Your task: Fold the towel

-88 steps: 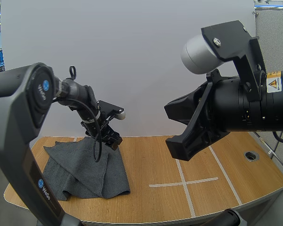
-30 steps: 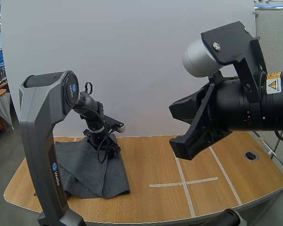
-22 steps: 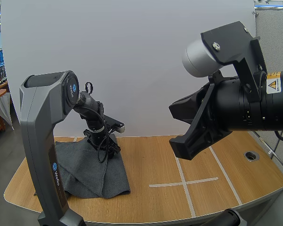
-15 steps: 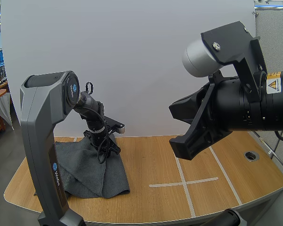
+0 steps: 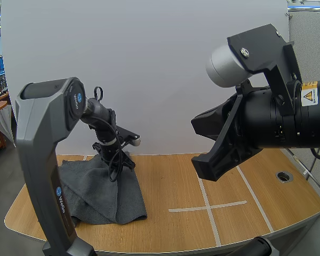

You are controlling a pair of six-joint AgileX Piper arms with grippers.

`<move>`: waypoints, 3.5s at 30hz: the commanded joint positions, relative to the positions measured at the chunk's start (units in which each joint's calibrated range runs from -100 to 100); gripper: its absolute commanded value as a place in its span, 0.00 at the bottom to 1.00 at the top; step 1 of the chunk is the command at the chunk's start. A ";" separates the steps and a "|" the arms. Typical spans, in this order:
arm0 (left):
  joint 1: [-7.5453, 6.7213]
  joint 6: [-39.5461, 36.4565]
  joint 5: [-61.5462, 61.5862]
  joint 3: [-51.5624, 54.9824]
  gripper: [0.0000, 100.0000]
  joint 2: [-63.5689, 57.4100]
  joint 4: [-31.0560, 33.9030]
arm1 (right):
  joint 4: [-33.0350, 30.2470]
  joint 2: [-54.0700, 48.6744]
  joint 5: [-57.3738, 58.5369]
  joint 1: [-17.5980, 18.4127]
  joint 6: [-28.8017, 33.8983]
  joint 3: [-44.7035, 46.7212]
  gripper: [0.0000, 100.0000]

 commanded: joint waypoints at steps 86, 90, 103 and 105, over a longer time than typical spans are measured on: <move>2.22 5.05 22.43 1.51 0.00 -13.52 -1.40 | -0.35 -0.51 0.00 -0.10 0.11 -0.06 0.00; 2.22 5.05 20.13 3.19 0.00 -13.52 -1.40 | -0.35 -0.51 0.00 -0.10 0.11 -0.06 0.00; 2.22 5.05 15.45 3.98 0.50 -13.52 -2.17 | -0.35 -0.51 0.00 -0.10 0.11 -0.06 0.00; 2.22 5.05 15.45 3.98 0.56 -13.52 -2.17 | -0.35 -0.51 0.00 -0.10 0.11 -0.06 0.00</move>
